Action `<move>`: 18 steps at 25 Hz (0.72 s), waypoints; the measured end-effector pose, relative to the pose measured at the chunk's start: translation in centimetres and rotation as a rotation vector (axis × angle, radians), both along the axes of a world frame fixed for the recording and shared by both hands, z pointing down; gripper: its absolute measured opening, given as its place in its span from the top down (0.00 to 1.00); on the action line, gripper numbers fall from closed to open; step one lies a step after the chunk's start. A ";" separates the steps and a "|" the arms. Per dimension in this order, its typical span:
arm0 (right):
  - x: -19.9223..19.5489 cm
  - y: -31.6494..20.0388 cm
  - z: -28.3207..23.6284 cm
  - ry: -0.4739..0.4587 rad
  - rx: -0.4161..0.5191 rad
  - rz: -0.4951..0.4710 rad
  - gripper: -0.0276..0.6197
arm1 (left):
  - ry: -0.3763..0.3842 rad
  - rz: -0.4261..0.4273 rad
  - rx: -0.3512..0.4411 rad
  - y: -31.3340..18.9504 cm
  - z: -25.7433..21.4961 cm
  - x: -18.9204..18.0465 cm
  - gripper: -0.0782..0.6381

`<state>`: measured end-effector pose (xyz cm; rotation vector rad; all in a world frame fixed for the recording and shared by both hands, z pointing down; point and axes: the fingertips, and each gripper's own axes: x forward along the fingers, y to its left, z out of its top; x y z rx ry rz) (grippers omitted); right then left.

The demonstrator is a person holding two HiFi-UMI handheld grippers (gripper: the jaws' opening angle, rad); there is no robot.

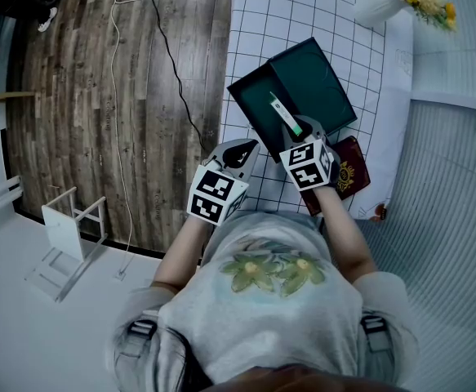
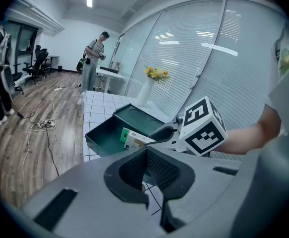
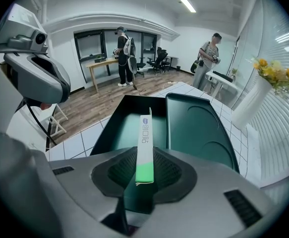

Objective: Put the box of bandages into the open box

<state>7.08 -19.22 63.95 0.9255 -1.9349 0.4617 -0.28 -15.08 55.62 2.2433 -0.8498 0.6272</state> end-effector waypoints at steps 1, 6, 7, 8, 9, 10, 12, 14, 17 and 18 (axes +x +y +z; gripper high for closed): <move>0.0 0.0 0.1 0.002 -0.001 -0.002 0.82 | -0.001 0.000 0.000 0.0 0.0 0.0 0.88; 0.0 0.0 0.0 -0.003 -0.002 0.006 0.81 | -0.003 -0.001 0.005 -0.1 -0.3 -0.1 0.88; -0.1 0.0 -0.1 -0.007 -0.003 0.009 0.81 | -0.003 -0.001 0.006 -0.1 -0.3 -0.1 0.88; -0.1 0.0 -0.1 -0.010 -0.003 0.011 0.81 | -0.003 0.000 0.007 -0.1 -0.4 -0.1 0.88; -0.1 0.0 -0.1 -0.013 -0.003 0.011 0.80 | -0.004 0.000 0.009 -0.1 -0.4 -0.1 0.88; -0.1 0.0 -0.1 -0.015 -0.003 0.011 0.80 | -0.004 0.001 0.011 0.0 -0.4 -0.1 0.88; -0.2 0.1 -0.1 -0.019 -0.006 0.010 0.79 | -0.005 0.002 0.013 0.0 -0.5 0.0 0.88; -0.2 0.1 -0.2 -0.029 -0.009 0.017 0.78 | -0.006 0.004 0.016 0.0 -0.6 0.0 0.88; -0.2 -0.2 -0.7 -0.066 -0.001 0.046 0.77 | -0.009 0.008 0.025 -0.1 -0.9 0.1 0.88; -0.2 -0.3 -1.0 -0.082 0.008 0.059 0.77 | -0.009 0.008 0.029 -0.1 -1.0 0.1 0.88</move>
